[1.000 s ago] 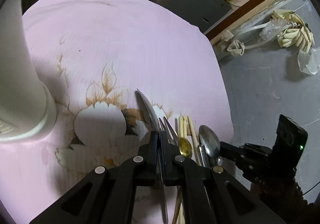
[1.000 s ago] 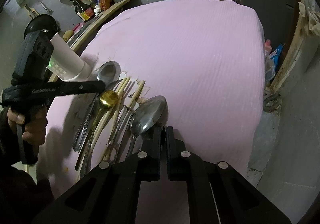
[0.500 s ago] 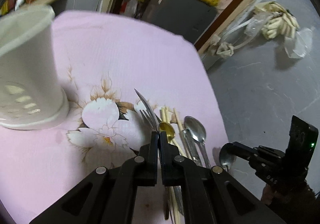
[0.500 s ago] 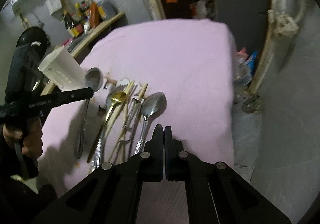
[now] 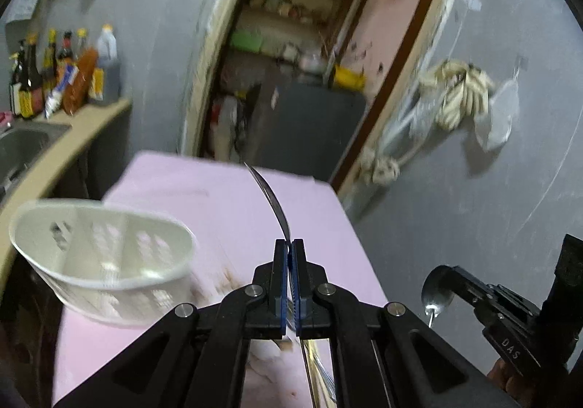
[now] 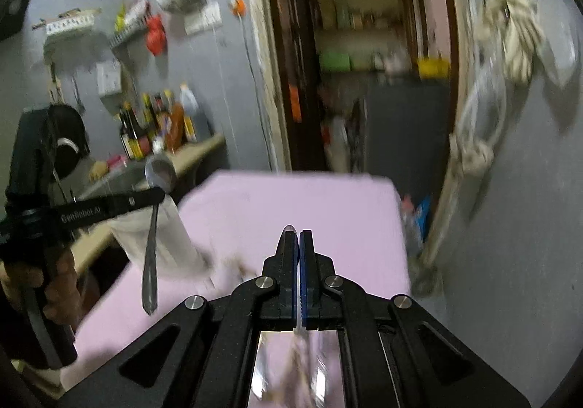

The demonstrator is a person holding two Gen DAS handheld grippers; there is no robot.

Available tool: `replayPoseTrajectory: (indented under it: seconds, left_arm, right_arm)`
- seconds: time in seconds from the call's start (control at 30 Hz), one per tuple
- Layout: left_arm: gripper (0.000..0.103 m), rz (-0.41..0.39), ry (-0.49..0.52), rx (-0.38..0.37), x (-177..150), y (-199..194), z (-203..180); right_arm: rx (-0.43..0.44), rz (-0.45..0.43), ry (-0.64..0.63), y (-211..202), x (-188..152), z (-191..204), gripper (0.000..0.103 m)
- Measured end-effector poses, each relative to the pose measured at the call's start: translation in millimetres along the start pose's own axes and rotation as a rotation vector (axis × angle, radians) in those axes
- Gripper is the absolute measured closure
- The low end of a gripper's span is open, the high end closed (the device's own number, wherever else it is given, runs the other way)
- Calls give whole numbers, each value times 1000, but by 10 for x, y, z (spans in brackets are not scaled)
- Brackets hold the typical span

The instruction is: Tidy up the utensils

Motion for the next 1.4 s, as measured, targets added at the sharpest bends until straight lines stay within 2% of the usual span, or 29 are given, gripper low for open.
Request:
replayPoseTrajectory:
  seconds: [0.2, 0.43, 0.57, 0.73, 0.93, 1.07, 1.4]
  left_arm:
    - [100, -138, -32, 31, 455, -486, 495]
    - [100, -291, -86, 140, 845, -819, 1229]
    - [100, -341, -119, 202, 897, -823, 1633]
    - [100, -353, -123, 235, 876, -629, 1893]
    - [100, -366, -82, 253, 666, -398, 1904]
    - [100, -368, -21, 272, 496, -290, 1792]
    - [100, -362, 81, 292, 271, -247, 1639]
  right_arm:
    - [26, -143, -77, 171, 569, 678, 101]
    - [-16, -248, -151, 487, 983, 1472, 101]
    - [-79, -257, -194, 700, 1008, 1813, 101]
    - [-120, -242, -247, 1032, 926, 2061, 101]
    - [-135, -226, -307, 1264, 705, 2158, 101]
    - [-129, -199, -310, 1358, 573, 2143, 101]
    - [-81, -163, -324, 1388, 415, 2181, 101]
Point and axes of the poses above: each gripper's, at about its wrist camera, not at the fingertips, and y roughly the way its jaws point, z to its left, x to its top, the point moved 2 cm from there along y, roughly the way its jaws point, and after that the axes turned 1 degree about -y, right-handed, at the moved point
